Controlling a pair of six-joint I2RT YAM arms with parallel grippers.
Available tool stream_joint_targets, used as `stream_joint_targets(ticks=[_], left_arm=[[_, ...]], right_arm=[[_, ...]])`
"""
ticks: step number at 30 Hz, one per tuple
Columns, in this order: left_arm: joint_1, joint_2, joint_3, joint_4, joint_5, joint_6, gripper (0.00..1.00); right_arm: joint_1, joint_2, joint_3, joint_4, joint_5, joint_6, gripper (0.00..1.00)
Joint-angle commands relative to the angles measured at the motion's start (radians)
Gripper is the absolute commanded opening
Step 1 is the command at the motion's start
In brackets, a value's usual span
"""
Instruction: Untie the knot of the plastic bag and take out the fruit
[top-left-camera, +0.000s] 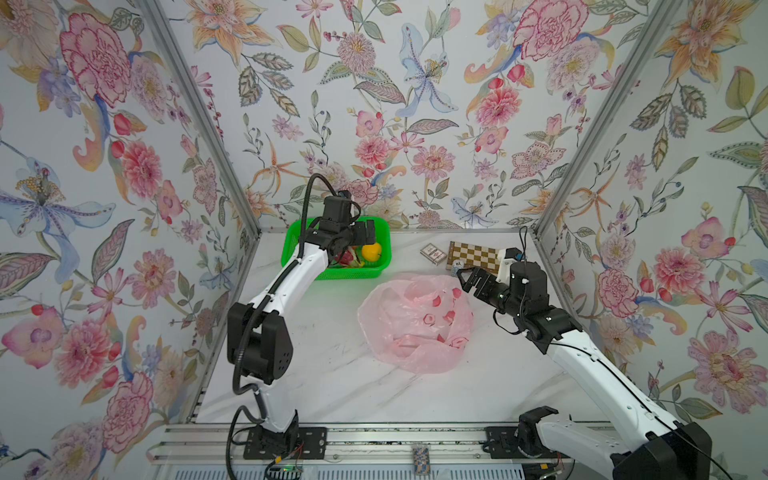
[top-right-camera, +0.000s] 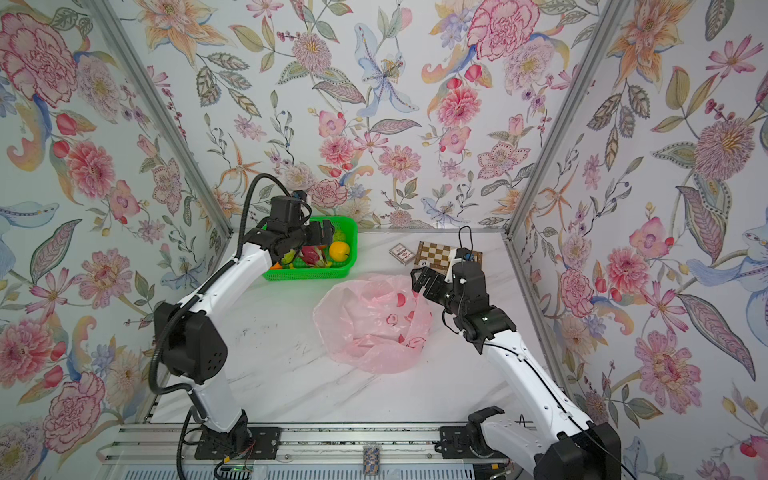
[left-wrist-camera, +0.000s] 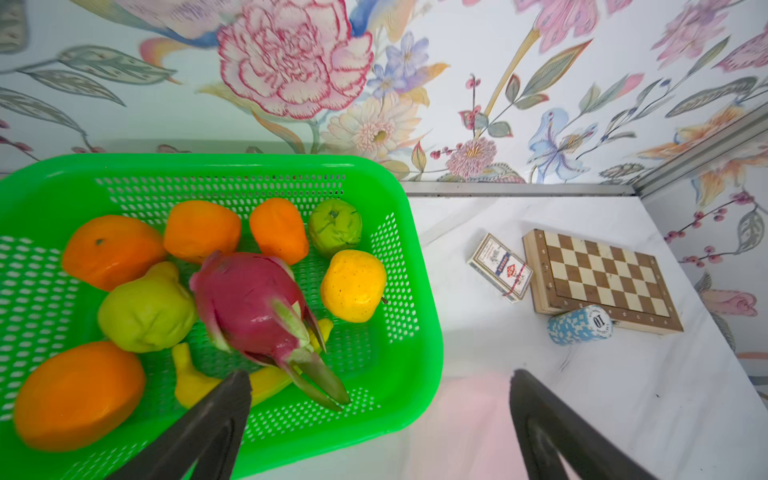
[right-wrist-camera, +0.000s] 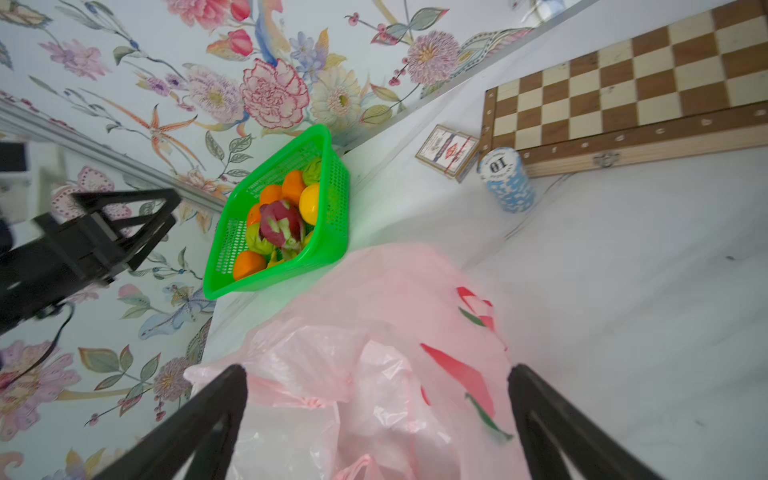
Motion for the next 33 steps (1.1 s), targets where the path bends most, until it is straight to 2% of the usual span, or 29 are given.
stream_joint_targets(ticks=[1, 4, 9, 14, 18, 22, 25, 26, 28, 33], left_arm=[[0.008, -0.193, -0.204, 0.156, -0.085, -0.041, 0.99], [0.008, -0.371, -0.426, 0.235, -0.178, -0.051, 0.99], [0.008, -0.625, -0.758, 0.337, -0.307, -0.044, 0.99], [0.010, -0.810, -1.004, 0.380, -0.451, 0.032, 0.99], [0.012, -0.891, -1.145, 0.467, -0.576, 0.101, 0.99], [0.017, -0.895, -1.285, 0.703, -0.660, 0.265, 0.99], [0.040, -0.829, -1.333, 0.844, -0.663, 0.354, 0.99], [0.049, -0.804, -1.331, 0.861, -0.660, 0.369, 0.99], [0.071, -0.740, -1.337, 0.929, -0.638, 0.397, 0.99], [0.142, -0.583, -1.434, 1.260, -0.470, 0.375, 0.99]], right_arm=[[-0.098, -0.017, 0.002, -0.032, -0.014, -0.073, 0.99], [-0.198, -0.008, -0.017, -0.004, -0.066, -0.103, 0.99], [-0.332, 0.093, -0.053, 0.009, -0.072, -0.194, 0.99], [-0.376, 0.200, -0.125, 0.130, 0.049, -0.360, 0.99], [-0.384, 0.295, -0.195, 0.301, 0.175, -0.448, 0.99], [-0.374, 0.422, -0.324, 0.709, 0.225, -0.523, 0.99], [-0.361, 0.513, -0.266, 0.776, 0.207, -0.587, 0.99], [-0.364, 0.547, -0.219, 0.717, 0.212, -0.576, 0.99], [-0.398, 0.587, -0.164, 0.642, 0.101, -0.568, 0.99], [-0.499, 0.541, -0.263, 0.797, -0.179, -0.534, 0.99]])
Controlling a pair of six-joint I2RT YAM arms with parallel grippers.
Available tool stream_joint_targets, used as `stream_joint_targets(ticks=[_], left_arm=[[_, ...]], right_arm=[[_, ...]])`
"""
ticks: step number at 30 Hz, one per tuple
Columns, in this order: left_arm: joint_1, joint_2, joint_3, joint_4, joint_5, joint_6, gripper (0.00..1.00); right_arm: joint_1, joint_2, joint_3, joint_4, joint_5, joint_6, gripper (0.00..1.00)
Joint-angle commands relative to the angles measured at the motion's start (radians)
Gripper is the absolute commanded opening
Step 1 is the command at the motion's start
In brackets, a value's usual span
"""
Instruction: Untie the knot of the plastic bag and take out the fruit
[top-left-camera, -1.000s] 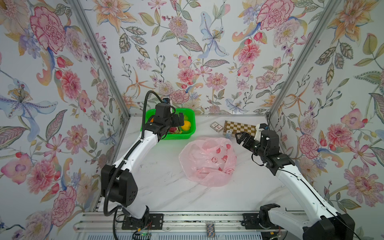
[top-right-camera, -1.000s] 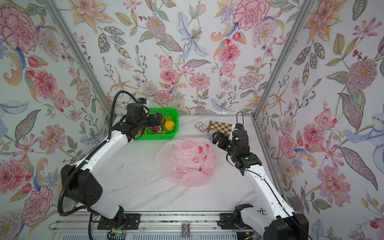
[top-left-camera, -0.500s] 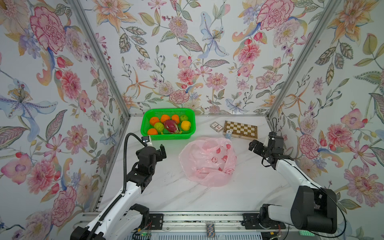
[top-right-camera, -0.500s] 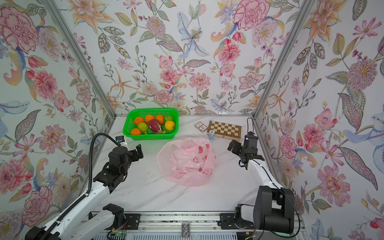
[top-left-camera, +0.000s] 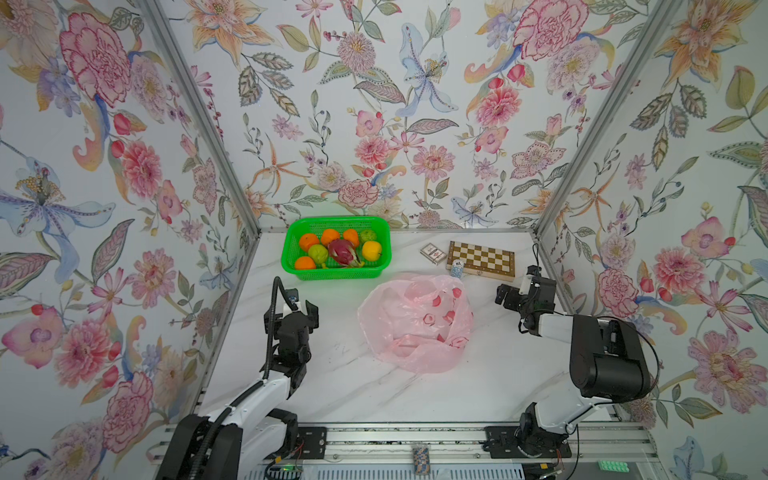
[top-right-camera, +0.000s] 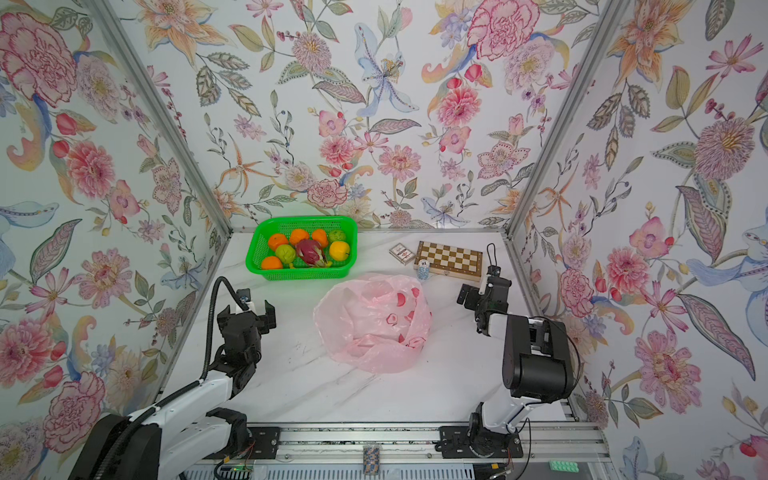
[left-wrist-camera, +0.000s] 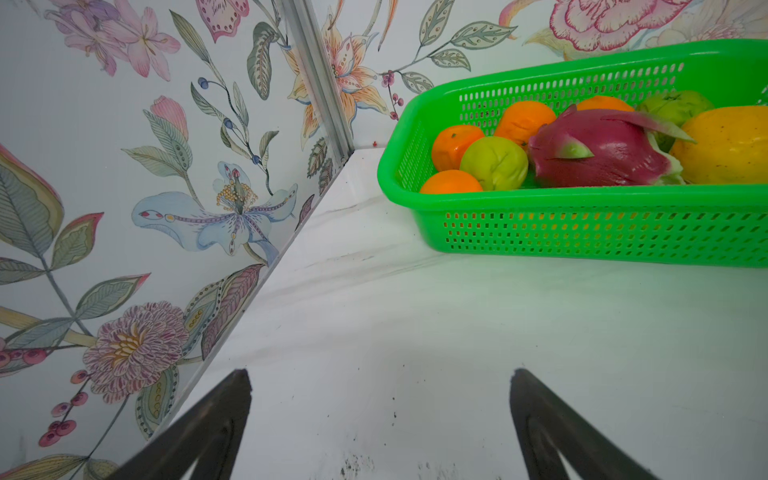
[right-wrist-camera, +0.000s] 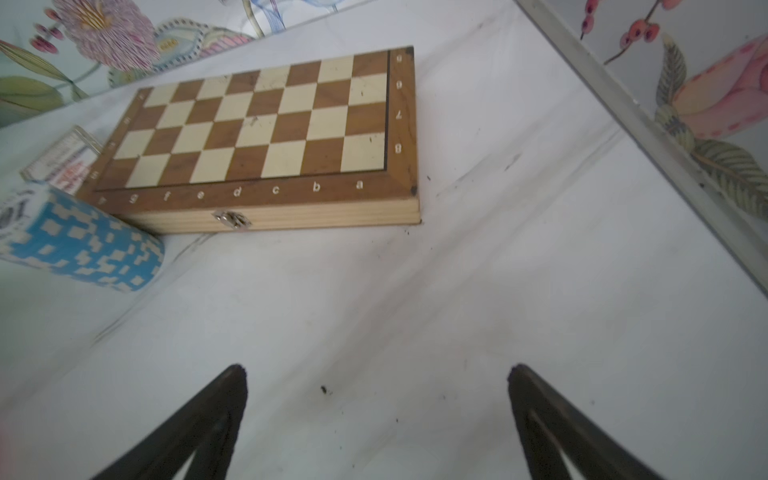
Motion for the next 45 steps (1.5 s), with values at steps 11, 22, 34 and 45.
stream_joint_targets(ticks=[11, 22, 34, 45], left_arm=[[0.163, 0.458, 0.003, 0.644, 0.338, 0.022, 0.99], [0.234, 0.463, 0.061, 0.555, 0.436, -0.040, 0.99], [0.233, 0.463, 0.059, 0.561, 0.430, -0.039, 0.99], [0.233, 0.464, 0.059, 0.562, 0.429, -0.039, 0.99]], right_arm=[[0.100, -0.111, -0.365, 0.586, 0.155, -0.072, 0.99], [0.077, -0.097, -0.348, 0.583, 0.163, -0.041, 0.99], [0.091, -0.095, -0.349, 0.583, 0.185, -0.050, 0.99], [0.093, -0.092, -0.345, 0.580, 0.185, -0.051, 0.99]])
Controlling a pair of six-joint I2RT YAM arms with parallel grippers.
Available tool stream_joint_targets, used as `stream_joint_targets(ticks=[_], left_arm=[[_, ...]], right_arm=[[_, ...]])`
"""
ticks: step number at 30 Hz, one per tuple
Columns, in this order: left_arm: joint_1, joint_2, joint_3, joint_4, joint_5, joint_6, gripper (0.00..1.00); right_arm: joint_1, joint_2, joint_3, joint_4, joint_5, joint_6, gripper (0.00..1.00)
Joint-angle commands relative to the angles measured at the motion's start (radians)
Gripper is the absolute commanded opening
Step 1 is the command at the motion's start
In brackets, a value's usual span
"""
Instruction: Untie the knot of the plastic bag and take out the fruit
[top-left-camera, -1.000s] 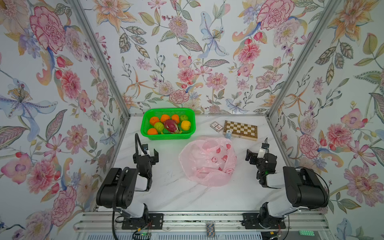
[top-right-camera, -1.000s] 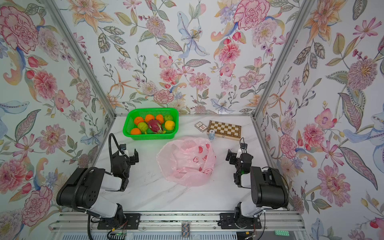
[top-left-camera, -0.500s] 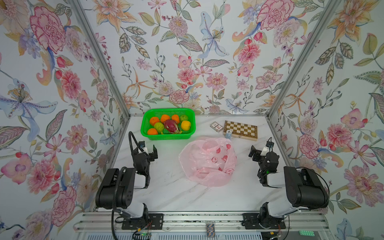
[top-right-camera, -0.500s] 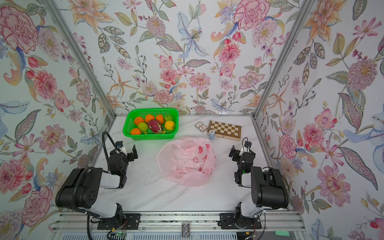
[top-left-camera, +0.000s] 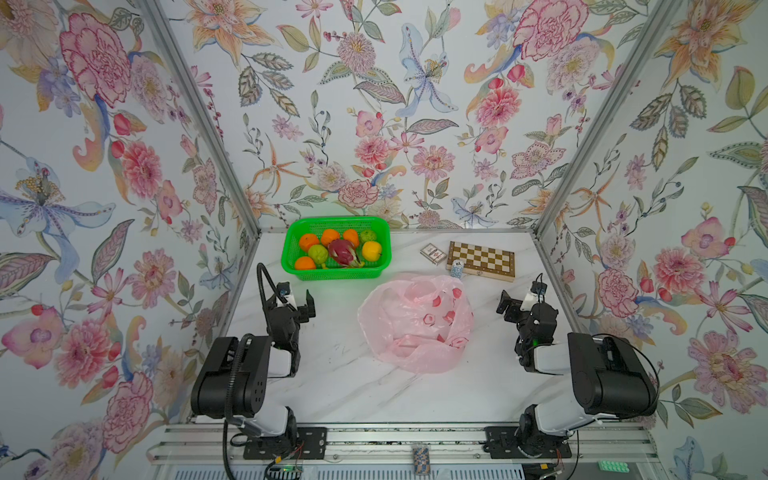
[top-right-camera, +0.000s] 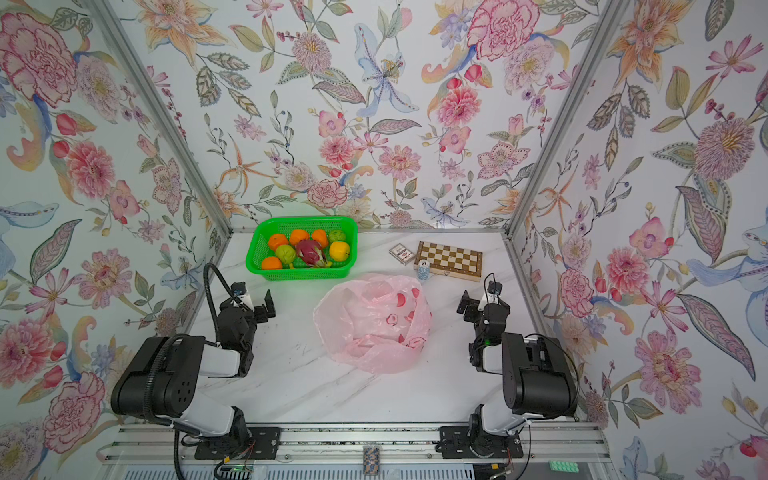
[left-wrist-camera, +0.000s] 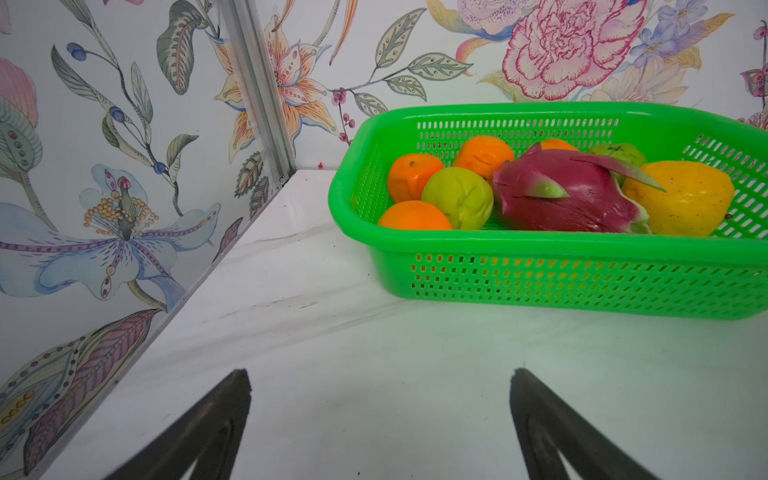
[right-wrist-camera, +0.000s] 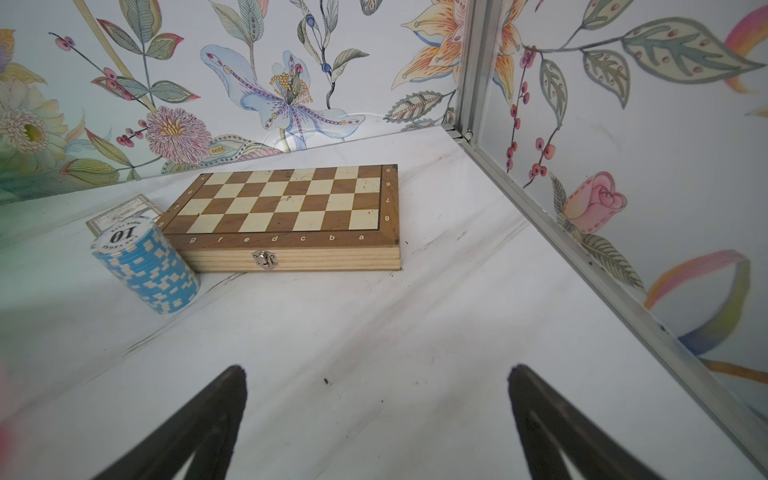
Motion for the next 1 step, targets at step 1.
stream_joint_targets(ticks=[1], left_arm=[[0.003, 0.000, 0.008, 0.031, 0.019, -0.008, 0.99]], right_arm=[[0.007, 0.003, 0.004, 0.013, -0.001, 0.002, 0.99]])
